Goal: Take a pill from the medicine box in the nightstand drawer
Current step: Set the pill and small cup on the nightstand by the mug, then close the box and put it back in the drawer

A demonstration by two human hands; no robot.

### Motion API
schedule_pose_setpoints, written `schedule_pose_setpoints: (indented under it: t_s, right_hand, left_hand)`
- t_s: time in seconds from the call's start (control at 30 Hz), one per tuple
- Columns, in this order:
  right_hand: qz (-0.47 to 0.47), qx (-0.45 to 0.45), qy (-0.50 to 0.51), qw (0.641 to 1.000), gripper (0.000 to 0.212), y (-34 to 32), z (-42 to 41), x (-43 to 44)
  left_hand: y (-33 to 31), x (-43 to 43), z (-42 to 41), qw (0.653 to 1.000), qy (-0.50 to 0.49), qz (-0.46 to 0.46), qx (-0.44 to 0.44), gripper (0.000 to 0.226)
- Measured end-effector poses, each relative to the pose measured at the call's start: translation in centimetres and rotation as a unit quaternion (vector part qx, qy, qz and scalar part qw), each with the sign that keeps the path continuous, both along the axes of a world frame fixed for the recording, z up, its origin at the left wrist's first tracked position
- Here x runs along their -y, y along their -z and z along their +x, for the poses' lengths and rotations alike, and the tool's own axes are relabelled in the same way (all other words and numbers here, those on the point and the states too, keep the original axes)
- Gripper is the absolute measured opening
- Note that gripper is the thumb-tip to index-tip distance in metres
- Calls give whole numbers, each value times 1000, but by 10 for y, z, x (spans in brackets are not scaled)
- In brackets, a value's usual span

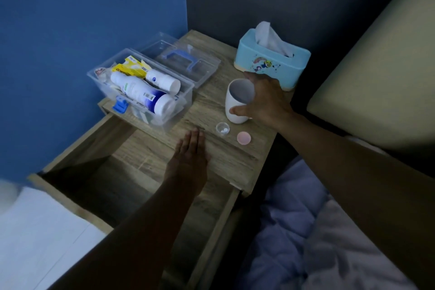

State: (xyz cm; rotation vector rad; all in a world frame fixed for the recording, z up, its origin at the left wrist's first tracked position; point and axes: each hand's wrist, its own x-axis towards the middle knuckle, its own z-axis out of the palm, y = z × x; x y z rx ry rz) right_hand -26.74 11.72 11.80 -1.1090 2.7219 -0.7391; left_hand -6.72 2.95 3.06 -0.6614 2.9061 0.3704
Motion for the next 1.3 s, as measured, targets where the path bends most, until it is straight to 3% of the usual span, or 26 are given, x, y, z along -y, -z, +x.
schedule_pose_setpoints:
  t_s: [0.33, 0.47, 0.57, 0.7, 0.8, 0.87, 1.0, 1.13, 1.2, 1.3]
  right_hand:
    - [-2, 20, 31, 999, 95, 7, 18, 0]
    - [28, 22, 30, 999, 108, -6, 30, 8]
    - [-55, -15, 4, 998, 84, -15, 52, 21]
    - [-159, -51, -30, 986, 48, -18, 81, 42]
    - [-130, 11, -4, 991, 48, -7, 93, 67]
    - [-123, 96, 51, 986, 50, 0, 94, 87]
    - [-111, 253, 208, 938, 57, 5, 83, 130]
    - [-224, 466, 226, 826, 57, 7, 61, 152]
    - [-279, 501, 229, 787, 57, 4, 53, 155]
    - [-360, 485, 233, 762, 52, -10, 48, 153]
  left_hand:
    - [-3, 1, 0, 1000, 1, 27, 5, 65]
    - [-9, 7, 3, 997, 7, 76, -25, 67]
    - [-15, 14, 16, 994, 17, 104, -42, 65]
    - [-25, 35, 53, 974, -127, 132, -131, 42]
    - [-34, 69, 73, 958, -201, 127, -157, 39]
    - [-37, 91, 76, 940, -234, 137, -205, 54]
    - [-41, 123, 70, 944, -193, 85, -254, 75]
    - [-34, 144, 61, 964, -124, 58, -227, 78]
    - [-32, 148, 58, 972, -97, 37, -210, 77]
    - [-31, 151, 59, 979, -85, 3, -185, 74]
